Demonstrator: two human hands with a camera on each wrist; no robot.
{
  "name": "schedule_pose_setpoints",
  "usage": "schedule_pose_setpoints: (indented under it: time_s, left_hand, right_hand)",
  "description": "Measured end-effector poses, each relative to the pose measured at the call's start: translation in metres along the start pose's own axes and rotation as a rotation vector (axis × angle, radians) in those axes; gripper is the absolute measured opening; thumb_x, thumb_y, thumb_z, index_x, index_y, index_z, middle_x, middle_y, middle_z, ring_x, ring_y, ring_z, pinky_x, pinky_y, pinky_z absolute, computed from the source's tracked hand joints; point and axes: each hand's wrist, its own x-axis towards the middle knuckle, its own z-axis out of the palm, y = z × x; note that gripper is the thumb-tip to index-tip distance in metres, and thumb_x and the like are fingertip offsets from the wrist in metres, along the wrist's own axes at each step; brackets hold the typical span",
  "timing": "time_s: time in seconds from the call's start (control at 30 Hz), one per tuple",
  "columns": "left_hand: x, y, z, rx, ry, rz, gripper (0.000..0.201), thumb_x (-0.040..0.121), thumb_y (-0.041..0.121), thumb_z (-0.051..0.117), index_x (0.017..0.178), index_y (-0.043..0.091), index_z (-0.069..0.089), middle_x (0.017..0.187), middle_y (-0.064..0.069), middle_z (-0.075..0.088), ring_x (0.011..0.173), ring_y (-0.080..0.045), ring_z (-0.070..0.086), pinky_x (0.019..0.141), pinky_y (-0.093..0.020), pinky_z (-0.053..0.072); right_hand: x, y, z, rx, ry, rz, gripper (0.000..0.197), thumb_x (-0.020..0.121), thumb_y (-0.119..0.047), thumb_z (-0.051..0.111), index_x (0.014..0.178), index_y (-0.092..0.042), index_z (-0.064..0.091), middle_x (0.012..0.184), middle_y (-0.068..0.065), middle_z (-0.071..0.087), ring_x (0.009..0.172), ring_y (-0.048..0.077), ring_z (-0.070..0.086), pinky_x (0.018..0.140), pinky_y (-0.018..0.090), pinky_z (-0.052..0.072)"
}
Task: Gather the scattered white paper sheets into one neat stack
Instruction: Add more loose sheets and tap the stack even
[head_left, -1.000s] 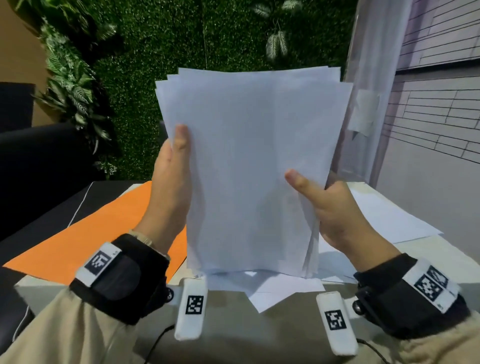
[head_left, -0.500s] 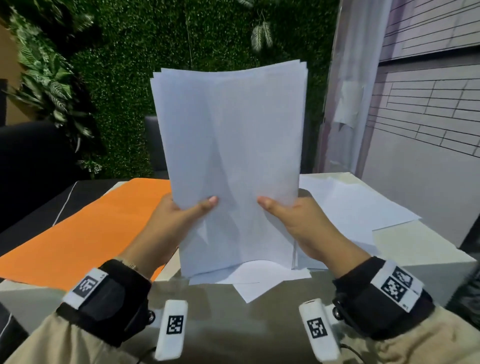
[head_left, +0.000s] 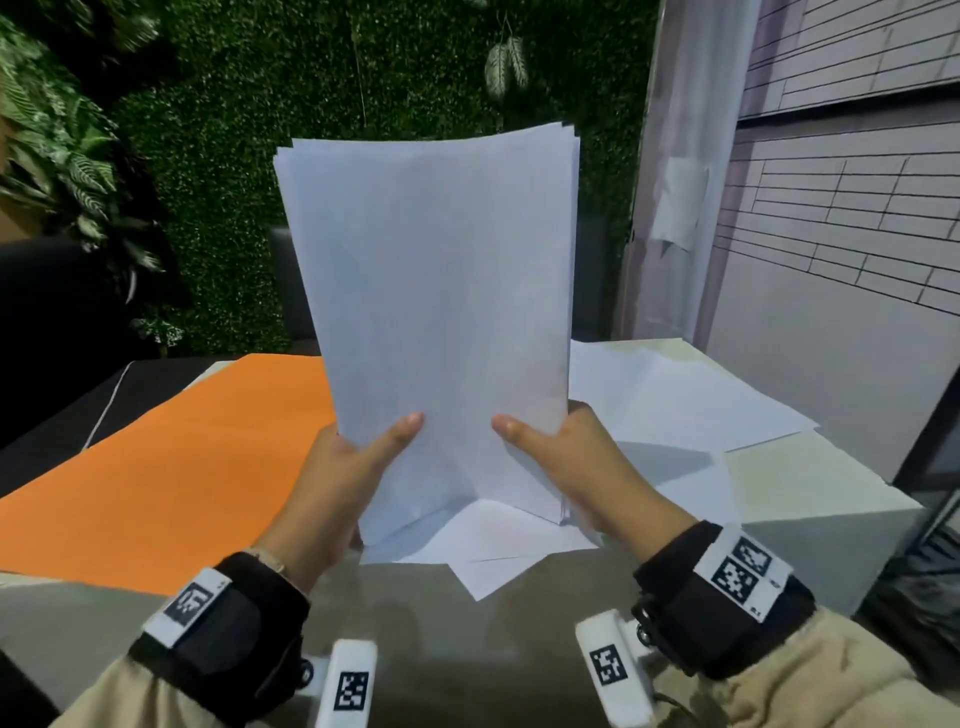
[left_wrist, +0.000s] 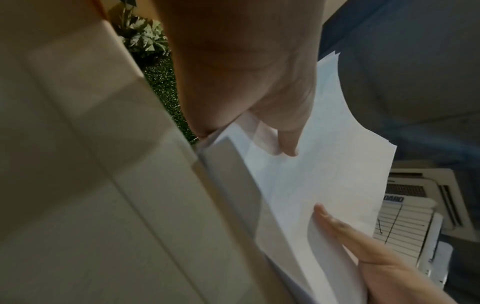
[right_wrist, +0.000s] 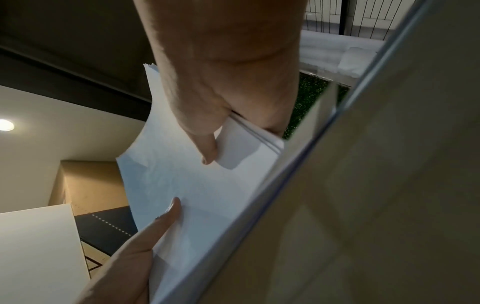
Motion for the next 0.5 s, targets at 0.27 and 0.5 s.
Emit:
schedule_pose_setpoints:
  time_s: [0.27,0.5]
  left_hand:
    - [0.013,0.001,-0.021,0.316,0.040,0.167,0.010,0.096,0.023,0.082,0.105,0.019,0.083,0.098,0.015,0.086,0.091,-0.005,0.082,0.072,-0.022,0.063]
    - [0.016,0.005,-0.068,0.185,0.199,0.202,0.019,0.100,0.017,0.077,0.119,0.019,0.079,0.117,0.016,0.083,0.104,-0.002,0.079,0.091,-0.028,0.060]
  right_hand:
    - [0.005,-0.011,-0.008,0.037,-0.061,-0.069,0.028,0.096,-0.037,0.075,0.120,-0.023,0.073,0.111,-0.005,0.081,0.101,0.013,0.078,0.096,0.039,0.063]
    - [-0.004,-0.010,-0.093,-0.369,-0.110,-0.139,0.046,0.093,-0.064,0.065,0.132,-0.039,0.067,0.128,-0.018,0.073,0.118,0.001,0.069,0.110,0.039,0.053]
